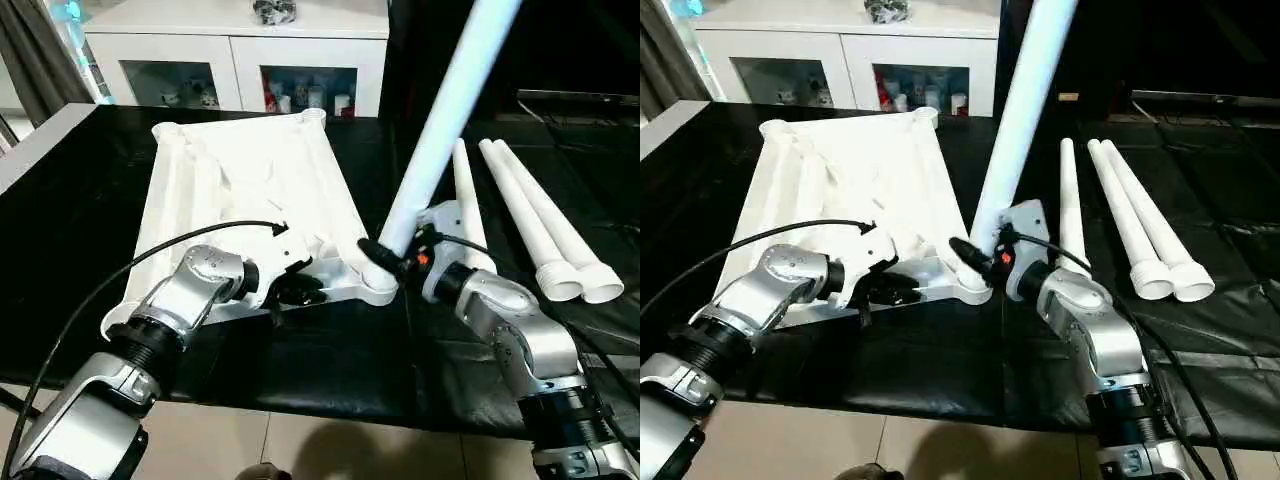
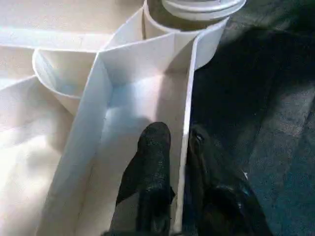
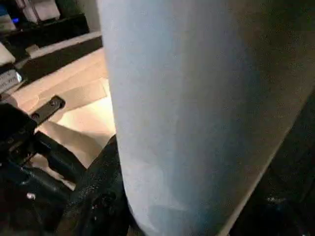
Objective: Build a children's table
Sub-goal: Insert table leg to table base
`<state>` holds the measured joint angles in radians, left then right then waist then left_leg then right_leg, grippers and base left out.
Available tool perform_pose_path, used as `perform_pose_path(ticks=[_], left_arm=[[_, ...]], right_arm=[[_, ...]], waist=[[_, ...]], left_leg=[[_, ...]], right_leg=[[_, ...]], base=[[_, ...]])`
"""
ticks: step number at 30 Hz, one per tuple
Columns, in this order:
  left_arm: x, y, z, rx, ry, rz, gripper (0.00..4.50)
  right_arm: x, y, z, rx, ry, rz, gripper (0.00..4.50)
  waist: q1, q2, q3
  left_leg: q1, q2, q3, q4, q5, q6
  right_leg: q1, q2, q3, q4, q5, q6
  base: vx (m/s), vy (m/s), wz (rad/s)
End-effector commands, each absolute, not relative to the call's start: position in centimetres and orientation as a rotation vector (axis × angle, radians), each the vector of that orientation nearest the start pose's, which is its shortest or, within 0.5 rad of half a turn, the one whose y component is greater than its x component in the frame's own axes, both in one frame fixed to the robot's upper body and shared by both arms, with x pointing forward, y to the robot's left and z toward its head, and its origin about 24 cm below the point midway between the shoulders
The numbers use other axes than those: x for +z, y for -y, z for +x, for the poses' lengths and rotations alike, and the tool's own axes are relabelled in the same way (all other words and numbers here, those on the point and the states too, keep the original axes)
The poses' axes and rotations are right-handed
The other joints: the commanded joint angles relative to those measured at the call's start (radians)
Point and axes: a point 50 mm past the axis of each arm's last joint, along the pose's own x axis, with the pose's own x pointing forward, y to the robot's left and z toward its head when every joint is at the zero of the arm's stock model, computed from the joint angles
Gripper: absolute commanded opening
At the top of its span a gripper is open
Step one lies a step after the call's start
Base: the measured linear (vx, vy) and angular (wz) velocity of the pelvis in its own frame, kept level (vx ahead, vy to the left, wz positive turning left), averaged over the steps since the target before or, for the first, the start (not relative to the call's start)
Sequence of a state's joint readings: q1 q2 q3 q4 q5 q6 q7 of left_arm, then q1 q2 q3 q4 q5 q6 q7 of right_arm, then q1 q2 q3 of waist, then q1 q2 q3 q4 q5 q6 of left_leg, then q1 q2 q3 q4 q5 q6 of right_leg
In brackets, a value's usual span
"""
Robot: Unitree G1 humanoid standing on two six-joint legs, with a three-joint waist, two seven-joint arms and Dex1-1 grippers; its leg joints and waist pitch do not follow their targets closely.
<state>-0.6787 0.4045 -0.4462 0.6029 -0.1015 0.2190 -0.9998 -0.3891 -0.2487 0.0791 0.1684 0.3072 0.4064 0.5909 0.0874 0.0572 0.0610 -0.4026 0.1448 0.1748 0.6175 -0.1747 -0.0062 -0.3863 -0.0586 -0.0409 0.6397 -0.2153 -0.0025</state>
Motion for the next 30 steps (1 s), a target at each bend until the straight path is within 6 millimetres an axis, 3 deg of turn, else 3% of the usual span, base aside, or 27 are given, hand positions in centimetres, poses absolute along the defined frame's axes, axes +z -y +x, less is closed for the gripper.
perform_pose_path(ticks=[1, 6, 7, 13, 14, 20, 22, 28, 29, 30], left_arm=[[6.2, -12.5, 33.4, -1.185, -0.488, 0.435, 0.43], [6.1, -12.6, 33.4, -1.184, -0.499, 0.432, 0.06], [6.1, -12.6, 33.4, -1.185, -0.497, 0.423, 0.06], [6.2, -12.4, 33.3, -1.195, -0.485, 0.390, 0.01], [6.2, -12.4, 33.3, -1.196, -0.484, 0.390, 0.00], [6.3, -12.3, 33.3, -1.203, -0.460, 0.383, 0.00], [6.4, -12.3, 33.2, -1.205, -0.446, 0.391, 0.00], [6.2, -12.2, 33.1, -1.198, -0.454, 0.375, 0.00], [6.3, -12.2, 33.1, -1.199, -0.449, 0.377, 0.27], [6.3, -12.2, 33.1, -1.198, -0.447, 0.377, 0.44]], right_arm=[[8.2, 12.7, 31.3, 0.755, -0.199, 0.055, 1.94], [7.9, 12.7, 31.5, 0.761, -0.206, 0.045, 1.94], [7.7, 12.7, 31.6, 0.763, -0.214, 0.041, 1.94], [7.5, 12.8, 32.1, 0.768, -0.232, 0.032, 1.94], [7.4, 12.8, 32.2, 0.770, -0.235, 0.028, 1.94], [7.2, 12.9, 32.7, 0.770, -0.239, 0.024, 1.94], [7.1, 12.9, 32.8, 0.769, -0.240, 0.027, 1.94], [6.7, 13.0, 32.9, 0.772, -0.248, 0.046, 1.94], [6.6, 13.0, 32.9, 0.771, -0.251, 0.049, 1.94], [6.6, 12.9, 32.9, 0.770, -0.251, 0.050, 1.94]], waist=[[-0.002, -0.001, -0.071], [-0.001, -0.003, -0.071], [-0.003, -0.008, -0.070], [-0.006, -0.011, -0.072], [-0.005, -0.016, -0.072], [-0.005, -0.016, -0.071], [-0.007, -0.021, -0.070], [-0.009, -0.018, -0.070], [-0.010, -0.018, -0.069], [-0.011, -0.024, -0.069]], left_leg=[[0.033, 0.085, -0.037, -0.086, -0.265, -0.037], [0.032, 0.086, -0.037, -0.086, -0.257, -0.032], [0.031, 0.086, -0.036, -0.087, -0.256, -0.029], [0.029, 0.084, -0.033, -0.081, -0.209, -0.005], [0.028, 0.084, -0.032, -0.080, -0.203, 0.002], [0.029, 0.086, -0.032, -0.082, -0.197, 0.008], [0.029, 0.085, -0.031, -0.083, -0.206, 0.007], [0.028, 0.086, -0.031, -0.083, -0.204, 0.011], [0.029, 0.086, -0.031, -0.083, -0.206, 0.011], [0.028, 0.086, -0.031, -0.084, -0.206, 0.013]], right_leg=[[0.033, -0.104, 0.053, -0.081, -0.137, -0.248], [0.033, -0.106, 0.054, -0.081, -0.130, -0.253], [0.034, -0.105, 0.053, -0.082, -0.132, -0.253], [0.036, -0.107, 0.053, -0.080, -0.096, -0.265], [0.037, -0.108, 0.053, -0.080, -0.106, -0.263], [0.035, -0.105, 0.051, -0.080, -0.120, -0.260], [0.035, -0.105, 0.051, -0.083, -0.134, -0.260], [0.034, -0.105, 0.051, -0.083, -0.144, -0.257], [0.034, -0.105, 0.051, -0.084, -0.147, -0.258], [0.034, -0.105, 0.051, -0.084, -0.150, -0.258]], base=[[0.000, 0.000, 0.00], [0.000, 0.000, 0.00], [0.000, 0.000, 0.00], [0.000, 0.000, 0.00], [0.000, 0.000, 0.00], [0.000, 0.000, 0.00], [0.000, 0.000, 0.00], [0.000, 0.000, 0.00], [0.000, 0.000, 0.00], [0.000, 0.000, 0.00]])
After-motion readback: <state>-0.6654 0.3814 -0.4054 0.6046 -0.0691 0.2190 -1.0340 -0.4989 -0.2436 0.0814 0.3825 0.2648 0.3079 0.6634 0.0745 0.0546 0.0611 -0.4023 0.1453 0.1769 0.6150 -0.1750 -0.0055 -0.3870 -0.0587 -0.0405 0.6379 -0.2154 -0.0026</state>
